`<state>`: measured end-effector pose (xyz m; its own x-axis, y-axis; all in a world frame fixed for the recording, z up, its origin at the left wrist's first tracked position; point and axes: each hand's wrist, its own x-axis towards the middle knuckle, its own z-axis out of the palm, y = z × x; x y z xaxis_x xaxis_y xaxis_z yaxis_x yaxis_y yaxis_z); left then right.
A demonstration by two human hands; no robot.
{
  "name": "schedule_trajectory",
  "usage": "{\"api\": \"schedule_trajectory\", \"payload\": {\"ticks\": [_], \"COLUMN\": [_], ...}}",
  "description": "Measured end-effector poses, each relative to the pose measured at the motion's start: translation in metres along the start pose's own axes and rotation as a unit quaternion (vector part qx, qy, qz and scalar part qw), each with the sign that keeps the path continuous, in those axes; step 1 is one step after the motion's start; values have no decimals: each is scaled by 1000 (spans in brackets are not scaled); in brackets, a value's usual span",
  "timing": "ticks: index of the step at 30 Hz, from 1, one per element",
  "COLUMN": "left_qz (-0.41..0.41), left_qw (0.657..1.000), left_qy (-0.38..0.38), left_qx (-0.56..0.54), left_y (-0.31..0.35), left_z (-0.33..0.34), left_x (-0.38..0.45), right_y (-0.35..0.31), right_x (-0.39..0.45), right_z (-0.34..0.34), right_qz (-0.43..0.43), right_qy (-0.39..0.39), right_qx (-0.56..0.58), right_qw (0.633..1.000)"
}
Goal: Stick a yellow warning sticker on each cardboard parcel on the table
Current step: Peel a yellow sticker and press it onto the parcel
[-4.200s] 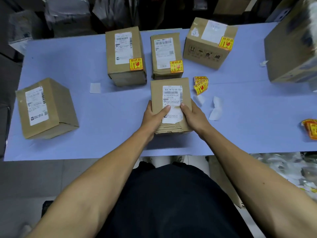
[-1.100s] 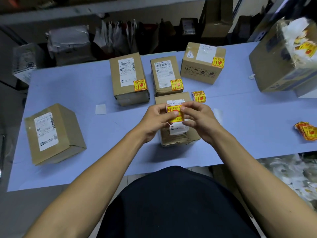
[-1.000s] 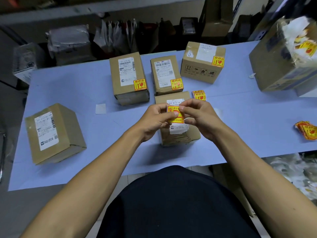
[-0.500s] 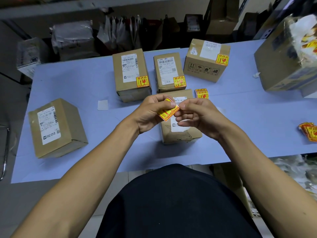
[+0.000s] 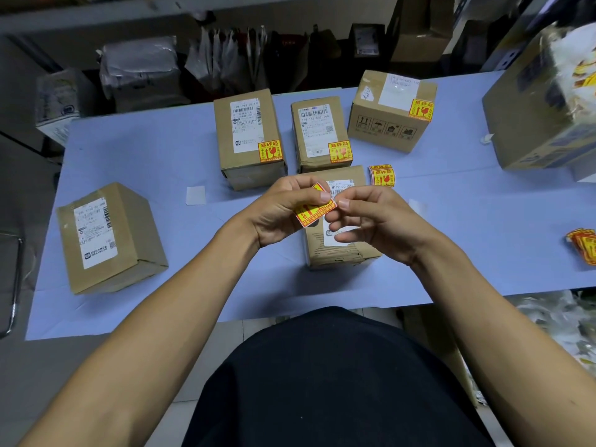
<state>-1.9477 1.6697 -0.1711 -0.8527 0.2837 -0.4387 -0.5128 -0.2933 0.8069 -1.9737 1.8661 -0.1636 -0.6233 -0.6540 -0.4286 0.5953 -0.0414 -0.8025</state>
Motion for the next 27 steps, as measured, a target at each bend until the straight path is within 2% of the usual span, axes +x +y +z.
{"api": "schedule_trajectory", "payload": {"ticks": [27], "left_qz": [-21], "left_qw": [999], "left_qy": [-20], "left_qx": [22], "left_y": [7], "left_z": [-3], "left_x": [0], "right_y": [0], "right_x": [-2], "right_z": [9], "right_qz": [-25], "right_qy": [3], "right_qx": [-33], "right_qw": [999]}}
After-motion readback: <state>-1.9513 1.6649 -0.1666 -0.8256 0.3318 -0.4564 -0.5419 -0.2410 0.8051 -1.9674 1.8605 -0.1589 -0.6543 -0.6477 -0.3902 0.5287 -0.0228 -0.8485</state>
